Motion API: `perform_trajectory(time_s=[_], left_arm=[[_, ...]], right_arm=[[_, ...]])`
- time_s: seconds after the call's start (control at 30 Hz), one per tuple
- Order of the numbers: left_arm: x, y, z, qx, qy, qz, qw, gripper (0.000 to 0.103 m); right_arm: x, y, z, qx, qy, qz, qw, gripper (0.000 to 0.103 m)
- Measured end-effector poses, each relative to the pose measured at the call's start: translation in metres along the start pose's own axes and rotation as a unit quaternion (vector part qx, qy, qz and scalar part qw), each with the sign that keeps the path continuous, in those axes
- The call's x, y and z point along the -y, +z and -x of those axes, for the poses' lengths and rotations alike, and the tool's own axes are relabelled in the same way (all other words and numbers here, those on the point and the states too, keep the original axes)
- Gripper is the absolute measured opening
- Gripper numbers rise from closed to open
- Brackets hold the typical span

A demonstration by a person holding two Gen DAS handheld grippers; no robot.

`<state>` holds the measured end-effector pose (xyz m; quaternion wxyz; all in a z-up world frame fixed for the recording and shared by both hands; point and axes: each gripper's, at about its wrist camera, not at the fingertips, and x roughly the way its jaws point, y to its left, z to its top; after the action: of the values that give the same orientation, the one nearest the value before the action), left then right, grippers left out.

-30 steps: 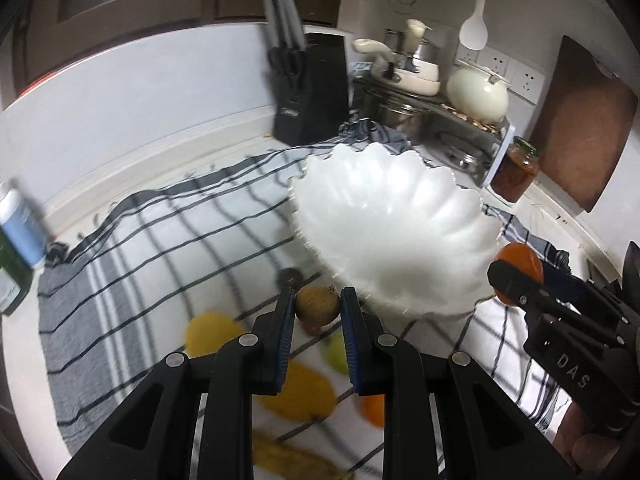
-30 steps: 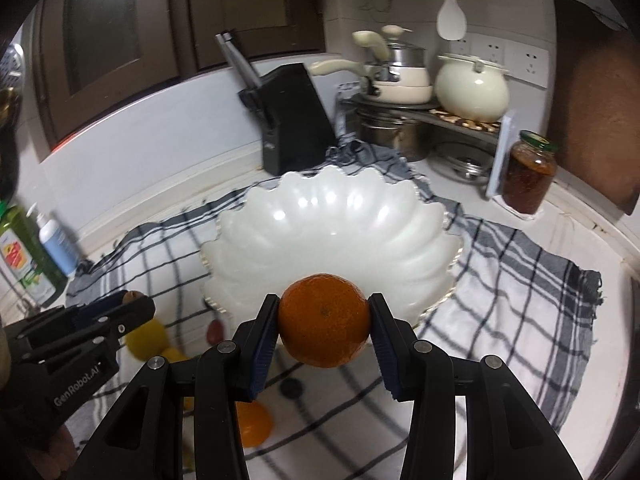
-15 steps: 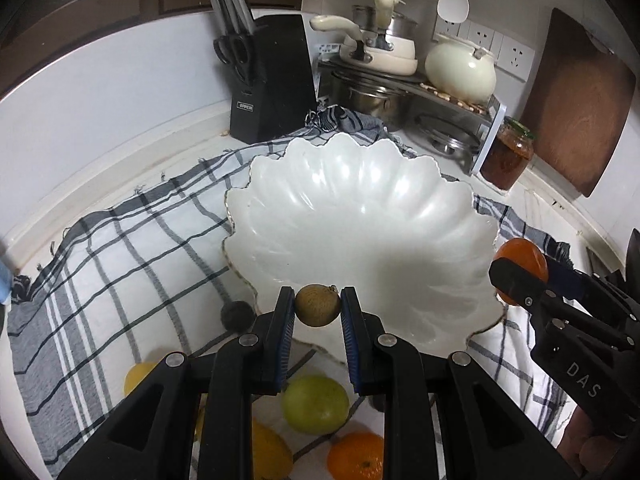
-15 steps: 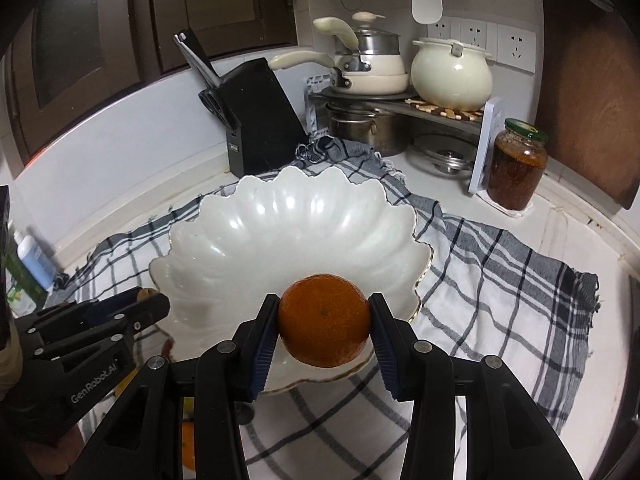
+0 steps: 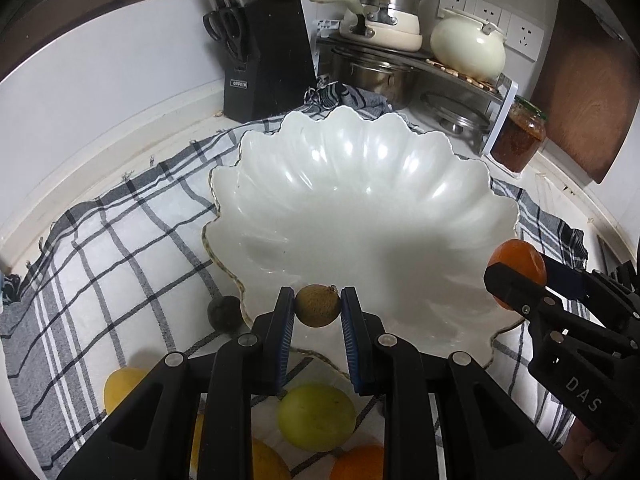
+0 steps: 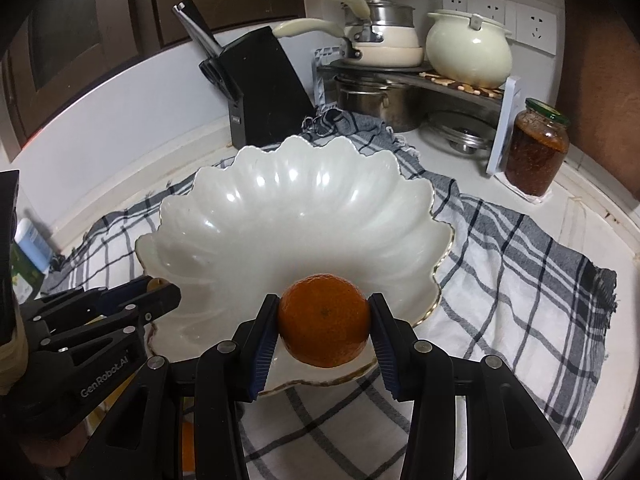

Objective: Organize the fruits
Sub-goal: 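Carry both fruits over the white bowl and open both grippers to drop them, then withdraw both open grippers from the bowl back over the cloth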

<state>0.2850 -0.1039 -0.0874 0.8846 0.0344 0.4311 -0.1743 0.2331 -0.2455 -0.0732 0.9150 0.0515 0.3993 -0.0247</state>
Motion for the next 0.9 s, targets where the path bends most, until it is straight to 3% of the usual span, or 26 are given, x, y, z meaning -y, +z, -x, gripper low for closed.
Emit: perform_trajectory(time_s=[0.3, 0.33, 0.4, 0.43, 0.9], left_arm=[[0.002, 0.001, 0.004, 0.009, 0.009, -0.006, 0.9999, 0.044], [0.002, 0.002, 0.005, 0.012, 0.012, -0.006, 0.9998, 0.046], [0.001, 0.001, 0.010, 0.017, 0.021, -0.006, 0.9996, 0.059], [0.001, 0.001, 0.012, 0.018, 0.024, -0.005, 0.9995, 0.061], [-0.003, -0.005, 0.045, 0.040, 0.029, 0.004, 0.9988, 0.065]], right_arm=[[0.006, 0.001, 0.000, -0.005, 0.000, -0.018, 1.000, 0.050], [0.007, 0.001, 0.002, -0.001, -0.004, -0.019, 1.000, 0.054], [0.007, 0.002, 0.009, 0.014, -0.017, -0.020, 1.000, 0.075], [0.006, 0.002, 0.012, 0.020, -0.022, -0.020, 0.999, 0.078], [-0.001, -0.001, 0.045, 0.047, -0.035, -0.016, 0.998, 0.079]])
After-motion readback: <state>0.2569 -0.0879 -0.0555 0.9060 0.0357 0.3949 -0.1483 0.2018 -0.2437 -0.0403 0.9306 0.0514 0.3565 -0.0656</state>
